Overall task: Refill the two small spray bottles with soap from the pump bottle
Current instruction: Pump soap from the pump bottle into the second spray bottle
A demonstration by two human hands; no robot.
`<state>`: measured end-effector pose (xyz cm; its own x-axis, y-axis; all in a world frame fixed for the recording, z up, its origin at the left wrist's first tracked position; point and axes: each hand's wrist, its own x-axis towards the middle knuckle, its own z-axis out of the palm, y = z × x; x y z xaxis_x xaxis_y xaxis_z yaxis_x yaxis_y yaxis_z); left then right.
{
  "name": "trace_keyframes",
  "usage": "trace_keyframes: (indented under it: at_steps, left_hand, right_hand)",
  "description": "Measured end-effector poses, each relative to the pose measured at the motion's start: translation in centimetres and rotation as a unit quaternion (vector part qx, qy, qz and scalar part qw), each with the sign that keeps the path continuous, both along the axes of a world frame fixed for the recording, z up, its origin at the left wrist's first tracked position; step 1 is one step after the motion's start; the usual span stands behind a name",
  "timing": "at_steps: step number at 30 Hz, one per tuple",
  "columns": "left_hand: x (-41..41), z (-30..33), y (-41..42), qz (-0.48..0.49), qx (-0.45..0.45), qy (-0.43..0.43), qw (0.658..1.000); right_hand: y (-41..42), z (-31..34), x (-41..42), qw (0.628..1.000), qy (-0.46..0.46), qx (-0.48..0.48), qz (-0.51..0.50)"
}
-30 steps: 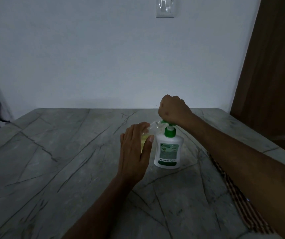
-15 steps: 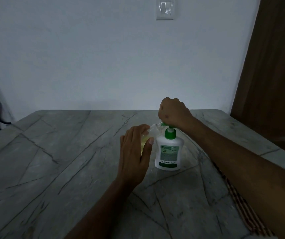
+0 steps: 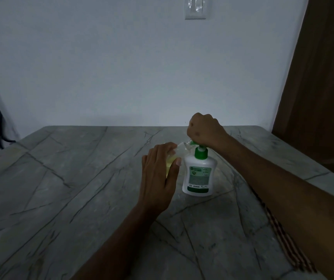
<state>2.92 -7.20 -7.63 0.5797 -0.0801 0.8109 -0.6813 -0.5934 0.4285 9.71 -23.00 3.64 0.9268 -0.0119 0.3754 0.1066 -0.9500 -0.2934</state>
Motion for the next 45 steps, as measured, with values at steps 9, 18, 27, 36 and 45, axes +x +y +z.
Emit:
trace_keyframes:
  at_steps: [9,18,27,36,45]
  left_hand:
    - [-0.5,0.2,-0.1,0.009,0.003,0.004,1.0]
    - [-1.0,0.7,0.0,0.016,-0.014,-0.011,1.0]
    - [-0.8,0.5,0.2,0.008,-0.01,-0.027,1.0]
    - [-0.6,0.4,0.1,0.007,0.002,-0.029,1.0]
    - [-0.8,0.5,0.1,0.012,0.003,-0.031,0.999]
  right_hand:
    - [-0.1,0.8,-0.5,1.0,-0.009,-0.017,0.016]
    - [-0.1,1.1,-0.8,1.0,-0.008,-0.021,0.02]
    - [0.2,0.5,-0.7,1.0,-0.008,-0.008,0.007]
    - [0.0,0.6,-0.7,1.0,-0.003,0.016,0.013]
    - [0.2,1.4,-1.3,1.0,-0.016,-0.02,0.016]
